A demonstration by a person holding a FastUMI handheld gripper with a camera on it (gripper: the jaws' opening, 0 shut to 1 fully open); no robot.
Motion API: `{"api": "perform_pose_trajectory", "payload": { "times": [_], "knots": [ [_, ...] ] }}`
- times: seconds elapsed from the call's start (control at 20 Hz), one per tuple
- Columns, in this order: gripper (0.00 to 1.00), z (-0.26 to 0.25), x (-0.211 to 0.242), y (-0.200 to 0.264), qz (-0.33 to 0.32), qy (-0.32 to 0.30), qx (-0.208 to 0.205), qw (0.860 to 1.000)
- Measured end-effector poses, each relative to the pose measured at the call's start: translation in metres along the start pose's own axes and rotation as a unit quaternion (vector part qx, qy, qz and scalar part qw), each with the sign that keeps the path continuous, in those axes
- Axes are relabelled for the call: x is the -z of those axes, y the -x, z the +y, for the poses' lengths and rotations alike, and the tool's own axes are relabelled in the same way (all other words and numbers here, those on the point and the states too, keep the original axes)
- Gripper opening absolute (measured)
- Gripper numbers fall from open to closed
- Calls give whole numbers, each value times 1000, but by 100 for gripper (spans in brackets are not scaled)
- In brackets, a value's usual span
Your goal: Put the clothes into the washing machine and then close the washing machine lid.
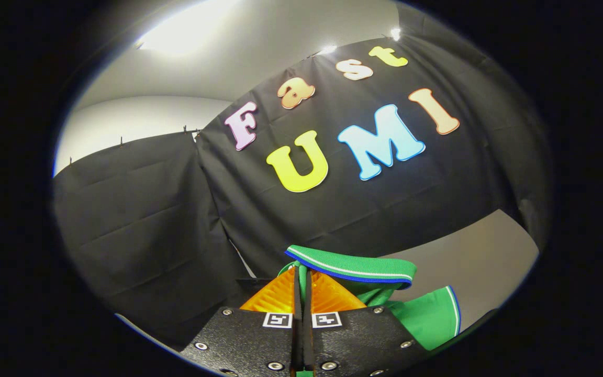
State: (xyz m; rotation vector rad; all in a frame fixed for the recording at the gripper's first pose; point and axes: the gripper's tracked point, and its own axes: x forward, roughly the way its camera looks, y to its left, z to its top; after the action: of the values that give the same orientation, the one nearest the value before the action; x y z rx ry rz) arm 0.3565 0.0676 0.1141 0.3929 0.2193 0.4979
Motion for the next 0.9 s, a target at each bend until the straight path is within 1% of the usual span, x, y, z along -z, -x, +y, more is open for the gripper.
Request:
{"api": "perform_pose_trajectory", "payload": {
  "times": [0.45, 0.9],
  "knots": [
    [0, 74, 17, -32, 1, -6, -34, 999],
    [0, 124, 54, -69, 26, -7, -51, 998]
  ]
}}
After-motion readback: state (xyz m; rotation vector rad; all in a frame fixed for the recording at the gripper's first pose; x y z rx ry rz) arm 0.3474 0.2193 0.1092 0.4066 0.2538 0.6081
